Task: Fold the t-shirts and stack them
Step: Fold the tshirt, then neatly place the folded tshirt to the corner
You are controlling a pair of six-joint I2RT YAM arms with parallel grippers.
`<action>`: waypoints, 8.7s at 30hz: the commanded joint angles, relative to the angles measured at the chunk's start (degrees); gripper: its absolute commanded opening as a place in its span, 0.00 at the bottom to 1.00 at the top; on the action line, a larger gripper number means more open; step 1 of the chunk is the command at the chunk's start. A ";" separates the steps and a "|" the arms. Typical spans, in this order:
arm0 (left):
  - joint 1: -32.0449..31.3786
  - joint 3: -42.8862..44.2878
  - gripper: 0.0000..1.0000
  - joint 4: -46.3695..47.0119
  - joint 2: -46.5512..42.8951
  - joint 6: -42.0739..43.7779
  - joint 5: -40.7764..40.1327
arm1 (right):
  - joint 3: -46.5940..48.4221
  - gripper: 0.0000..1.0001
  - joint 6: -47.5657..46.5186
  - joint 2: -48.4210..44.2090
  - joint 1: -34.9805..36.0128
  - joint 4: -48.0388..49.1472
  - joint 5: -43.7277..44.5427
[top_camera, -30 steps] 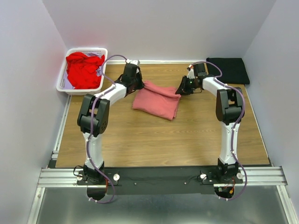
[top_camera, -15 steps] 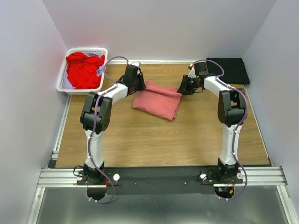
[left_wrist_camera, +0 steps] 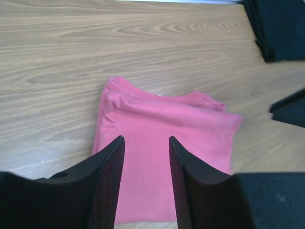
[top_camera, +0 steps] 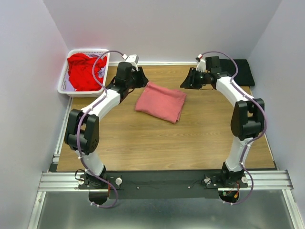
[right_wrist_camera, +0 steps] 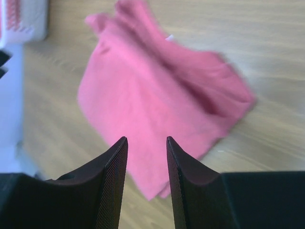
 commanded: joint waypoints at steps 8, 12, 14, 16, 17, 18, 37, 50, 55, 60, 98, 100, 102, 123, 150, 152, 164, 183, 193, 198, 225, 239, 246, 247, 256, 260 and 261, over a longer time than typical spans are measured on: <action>-0.82 4.37 0.30 8.30 16.04 0.64 15.30 | -3.12 0.45 4.52 9.40 0.33 12.78 -23.82; 0.84 14.99 0.27 6.64 27.18 -1.65 15.66 | -0.13 0.44 7.67 18.00 -1.08 15.41 -23.30; 1.90 18.08 0.27 6.54 31.15 -3.49 16.27 | 0.05 0.44 9.35 20.11 -2.48 17.52 -22.94; 3.30 19.24 0.27 6.54 32.91 -4.81 17.49 | 0.31 0.44 11.63 21.80 -3.45 19.98 -23.03; 3.49 19.50 0.27 7.07 33.54 -5.25 18.11 | 0.75 0.44 12.17 23.11 -4.32 20.43 -23.12; 3.75 19.33 0.27 7.51 34.16 -5.87 19.25 | 1.19 0.44 13.04 23.82 -4.68 20.61 -22.94; 6.56 0.98 0.47 12.78 11.24 -10.71 25.50 | -6.00 0.45 17.80 9.07 -2.23 22.80 -25.93; 4.90 -17.05 0.35 13.31 11.13 -8.60 26.82 | -20.86 0.45 12.00 11.78 4.46 24.39 -29.36; 4.98 -20.91 0.30 11.82 11.49 -10.88 24.71 | -24.29 0.42 10.24 16.35 2.27 24.56 -25.41; 4.98 -31.00 0.26 10.94 5.18 -12.20 22.34 | -29.29 0.41 10.76 12.95 -1.25 24.39 -22.33; 6.48 -23.13 0.45 17.17 -2.94 -13.17 13.28 | -9.90 0.48 31.95 11.51 9.49 44.25 -19.60; 6.48 -19.88 0.41 17.44 1.10 -13.25 13.02 | -8.48 0.48 32.74 13.01 7.98 44.60 -19.86; 6.48 -16.38 0.35 17.35 3.74 -13.34 13.19 | -6.64 0.48 33.18 15.29 6.13 45.04 -19.87; 13.07 -13.01 0.23 22.10 18.17 -22.83 11.61 | -7.24 0.47 35.38 29.45 -0.38 48.82 -13.36; -15.74 -13.19 0.63 1.35 -8.82 14.30 -20.63 | -23.67 0.76 7.95 -12.55 -5.29 8.31 14.14; -21.28 -12.58 0.67 1.45 -6.98 17.66 -23.54 | -26.38 0.80 8.13 -15.71 -6.52 6.02 16.59; -35.09 -4.05 0.65 1.36 7.96 28.58 -22.23 | -35.54 1.00 11.38 -23.19 -11.36 3.91 18.19; -36.33 0.87 0.52 -1.02 19.04 29.29 -18.98 | -39.15 1.00 11.47 -22.93 -11.80 4.34 11.17; -36.41 1.05 0.32 -1.10 20.54 28.84 -17.13 | -39.67 0.98 11.56 -21.44 -11.80 7.51 7.12; -36.33 0.17 0.00 -0.93 18.44 28.32 -17.31 | -41.34 0.95 14.01 -19.24 -11.71 12.94 2.64; -34.75 -2.20 0.00 1.44 8.93 24.98 -17.13 | -33.79 0.69 30.10 3.69 3.05 34.49 -8.61; -32.38 -0.27 0.45 -1.01 4.64 17.95 -17.66 | -25.45 0.00 16.08 4.31 3.14 23.88 -5.55; -25.10 -2.99 0.77 -8.47 -6.08 11.89 -22.48 | -9.29 0.00 -2.22 7.55 3.05 5.59 14.31; -24.03 -4.91 0.82 -9.10 -8.96 11.27 -23.19 | -5.78 0.00 -3.98 8.18 3.14 2.97 16.33; -11.38 -19.15 0.85 -17.18 -27.07 5.56 -26.00 | 10.15 0.00 -25.17 13.54 2.26 -3.65 42.78; -8.73 -24.17 0.92 -21.05 -33.85 2.66 -27.50 | 15.25 0.00 -28.87 15.30 -0.72 -3.65 47.37; -8.21 -25.05 0.96 -21.75 -34.91 1.87 -27.67 | 17.17 0.00 -29.13 15.56 -1.34 -3.65 47.98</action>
